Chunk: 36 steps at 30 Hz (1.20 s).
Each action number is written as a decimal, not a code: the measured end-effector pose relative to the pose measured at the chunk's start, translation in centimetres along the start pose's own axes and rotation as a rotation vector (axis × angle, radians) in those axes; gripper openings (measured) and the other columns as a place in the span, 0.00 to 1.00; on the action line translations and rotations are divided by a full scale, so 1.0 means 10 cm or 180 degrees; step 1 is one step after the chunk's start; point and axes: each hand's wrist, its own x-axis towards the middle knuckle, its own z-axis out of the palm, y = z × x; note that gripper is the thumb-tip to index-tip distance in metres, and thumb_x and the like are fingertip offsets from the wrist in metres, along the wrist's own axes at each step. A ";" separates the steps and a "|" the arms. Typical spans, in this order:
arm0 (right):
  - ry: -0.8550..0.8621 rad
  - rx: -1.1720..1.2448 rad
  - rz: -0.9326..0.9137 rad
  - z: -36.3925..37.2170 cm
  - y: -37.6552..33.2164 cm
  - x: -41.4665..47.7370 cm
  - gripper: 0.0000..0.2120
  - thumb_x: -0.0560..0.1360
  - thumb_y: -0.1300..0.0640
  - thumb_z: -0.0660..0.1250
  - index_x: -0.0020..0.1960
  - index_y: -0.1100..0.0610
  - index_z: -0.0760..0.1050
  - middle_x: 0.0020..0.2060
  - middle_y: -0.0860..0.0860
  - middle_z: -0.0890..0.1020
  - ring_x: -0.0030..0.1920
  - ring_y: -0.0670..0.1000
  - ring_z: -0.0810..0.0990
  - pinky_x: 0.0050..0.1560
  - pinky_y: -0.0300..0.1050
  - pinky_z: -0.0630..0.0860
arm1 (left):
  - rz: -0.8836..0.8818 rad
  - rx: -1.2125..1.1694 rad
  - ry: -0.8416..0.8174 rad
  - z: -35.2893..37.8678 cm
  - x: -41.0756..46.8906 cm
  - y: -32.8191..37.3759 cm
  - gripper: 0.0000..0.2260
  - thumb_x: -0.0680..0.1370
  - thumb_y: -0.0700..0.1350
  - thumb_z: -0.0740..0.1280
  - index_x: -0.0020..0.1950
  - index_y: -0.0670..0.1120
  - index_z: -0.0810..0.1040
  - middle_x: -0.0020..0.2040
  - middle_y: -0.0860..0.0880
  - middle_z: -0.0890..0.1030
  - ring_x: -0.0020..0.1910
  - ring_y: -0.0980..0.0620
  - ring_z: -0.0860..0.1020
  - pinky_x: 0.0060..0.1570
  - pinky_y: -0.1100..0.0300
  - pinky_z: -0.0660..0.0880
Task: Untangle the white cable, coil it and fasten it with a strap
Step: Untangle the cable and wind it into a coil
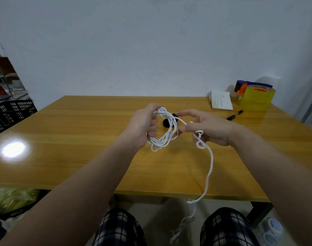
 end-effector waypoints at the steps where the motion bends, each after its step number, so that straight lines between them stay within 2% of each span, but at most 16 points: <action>1: 0.0126 0.0011 -0.0043 -0.02 0.00 -0.01 0.19 0.74 0.54 0.68 0.63 0.51 0.71 0.43 0.61 0.81 0.24 0.47 0.66 0.26 0.41 0.63 | 0.0019 0.0042 0.0039 -0.02 0.00 0.00 0.18 0.78 0.46 0.61 0.30 0.50 0.60 0.21 0.54 0.54 0.19 0.56 0.51 0.22 0.65 0.49; 5: 0.0174 0.0194 -0.0276 -0.14 0.03 -0.05 0.28 0.68 0.34 0.58 0.58 0.51 0.77 0.30 0.47 0.69 0.26 0.43 0.59 0.28 0.38 0.53 | 0.0097 0.0228 0.0155 -0.11 0.03 -0.03 0.13 0.78 0.46 0.61 0.34 0.50 0.64 0.21 0.55 0.55 0.19 0.56 0.52 0.22 0.65 0.50; 8: 0.0237 -0.0483 -0.0577 -0.20 0.06 -0.10 0.20 0.70 0.46 0.68 0.61 0.50 0.74 0.33 0.44 0.71 0.27 0.40 0.67 0.28 0.33 0.62 | 0.0061 0.0264 0.0204 -0.19 0.07 -0.06 0.19 0.79 0.47 0.62 0.30 0.50 0.60 0.21 0.54 0.55 0.19 0.56 0.52 0.22 0.64 0.50; 10: 0.0820 -0.0595 -0.0734 -0.24 0.10 -0.06 0.14 0.74 0.55 0.68 0.59 0.54 0.75 0.36 0.46 0.76 0.27 0.37 0.71 0.27 0.27 0.65 | -0.0066 0.0305 -0.0008 -0.23 0.06 -0.07 0.21 0.79 0.49 0.62 0.29 0.50 0.58 0.21 0.55 0.55 0.18 0.57 0.52 0.22 0.66 0.49; 12: 0.1643 -0.0549 -0.0903 -0.28 0.13 -0.01 0.06 0.76 0.56 0.65 0.48 0.57 0.79 0.38 0.46 0.79 0.32 0.36 0.75 0.29 0.25 0.66 | -0.0299 0.0555 -0.0549 -0.23 0.00 -0.09 0.22 0.78 0.55 0.63 0.29 0.51 0.57 0.23 0.55 0.55 0.19 0.58 0.52 0.22 0.67 0.48; 14: 0.2177 -0.0712 -0.0957 -0.29 0.16 0.06 0.11 0.77 0.53 0.64 0.38 0.55 0.79 0.35 0.49 0.79 0.35 0.43 0.74 0.33 0.33 0.69 | -0.0468 0.0796 -0.1133 -0.13 -0.13 -0.13 0.21 0.72 0.60 0.64 0.28 0.52 0.58 0.23 0.55 0.55 0.19 0.59 0.52 0.23 0.68 0.47; 16: 0.2427 -0.0877 -0.0853 -0.26 0.19 0.14 0.15 0.78 0.51 0.62 0.34 0.53 0.76 0.29 0.54 0.74 0.29 0.49 0.67 0.31 0.43 0.63 | -0.0395 0.0710 -0.1362 0.02 -0.19 -0.17 0.19 0.73 0.57 0.64 0.27 0.51 0.62 0.23 0.55 0.55 0.19 0.60 0.52 0.22 0.68 0.47; 19: 0.2859 -0.0441 -0.0410 -0.29 0.34 0.19 0.17 0.79 0.50 0.60 0.35 0.56 0.76 0.31 0.52 0.72 0.30 0.49 0.68 0.32 0.45 0.65 | -0.0079 0.0200 -0.0639 -0.02 -0.07 -0.07 0.16 0.79 0.48 0.64 0.32 0.49 0.69 0.21 0.56 0.56 0.17 0.60 0.53 0.20 0.70 0.48; 22: 0.3385 0.0360 0.0469 -0.42 0.63 0.07 0.19 0.79 0.47 0.58 0.43 0.62 0.78 0.34 0.51 0.72 0.32 0.49 0.67 0.32 0.44 0.64 | 0.0053 -0.0507 0.0221 -0.36 0.12 -0.01 0.16 0.79 0.45 0.63 0.33 0.49 0.62 0.19 0.56 0.55 0.15 0.59 0.53 0.17 0.70 0.50; 26: 0.3234 -0.0061 0.0560 -0.36 0.73 0.14 0.18 0.80 0.50 0.57 0.39 0.60 0.75 0.34 0.55 0.74 0.36 0.55 0.70 0.38 0.47 0.66 | 0.0035 -0.0965 0.0548 -0.42 0.19 -0.18 0.17 0.80 0.45 0.63 0.33 0.49 0.61 0.19 0.56 0.54 0.15 0.58 0.53 0.17 0.68 0.50; 28: 0.2686 -0.0691 0.0736 -0.29 0.70 0.22 0.17 0.79 0.51 0.59 0.38 0.59 0.77 0.41 0.58 0.80 0.42 0.58 0.76 0.45 0.49 0.71 | 0.0024 -0.1048 0.0471 -0.36 0.21 -0.21 0.18 0.80 0.46 0.63 0.33 0.49 0.60 0.19 0.55 0.54 0.15 0.58 0.53 0.17 0.67 0.50; 30: 0.2116 -0.1928 0.1279 -0.21 0.67 0.26 0.14 0.77 0.49 0.63 0.50 0.60 0.78 0.51 0.58 0.81 0.51 0.59 0.78 0.53 0.51 0.73 | 0.0051 -0.0939 0.0352 -0.31 0.21 -0.20 0.17 0.80 0.47 0.63 0.33 0.49 0.62 0.19 0.55 0.55 0.16 0.58 0.53 0.17 0.68 0.50; 32: 0.2132 -0.2708 0.0907 -0.08 0.57 0.29 0.18 0.77 0.50 0.62 0.64 0.56 0.72 0.60 0.55 0.77 0.61 0.57 0.74 0.60 0.51 0.70 | 0.0093 -0.0694 0.0219 -0.23 0.19 -0.20 0.17 0.80 0.47 0.63 0.33 0.49 0.62 0.20 0.55 0.55 0.17 0.58 0.53 0.19 0.68 0.50; 33: 0.2179 -0.2530 0.0367 0.02 0.48 0.29 0.18 0.79 0.51 0.60 0.67 0.55 0.70 0.63 0.54 0.76 0.63 0.56 0.73 0.61 0.50 0.70 | 0.0114 -0.0569 0.0164 -0.19 0.18 -0.20 0.18 0.80 0.47 0.64 0.32 0.49 0.61 0.20 0.55 0.55 0.17 0.58 0.53 0.19 0.68 0.50; 34: 0.2193 -0.1701 -0.0181 0.14 0.37 0.27 0.18 0.80 0.50 0.57 0.67 0.56 0.69 0.62 0.54 0.77 0.61 0.55 0.75 0.60 0.47 0.71 | 0.0127 -0.0464 0.0125 -0.15 0.17 -0.20 0.18 0.79 0.47 0.64 0.32 0.49 0.60 0.20 0.55 0.55 0.18 0.58 0.53 0.19 0.68 0.50; 36: 0.1614 0.0643 -0.0424 0.36 0.13 0.24 0.24 0.81 0.43 0.49 0.66 0.57 0.69 0.54 0.57 0.80 0.50 0.55 0.81 0.50 0.43 0.78 | 0.0172 -0.0320 0.0060 -0.12 0.17 -0.16 0.18 0.79 0.48 0.64 0.33 0.50 0.59 0.21 0.55 0.56 0.18 0.58 0.53 0.20 0.67 0.50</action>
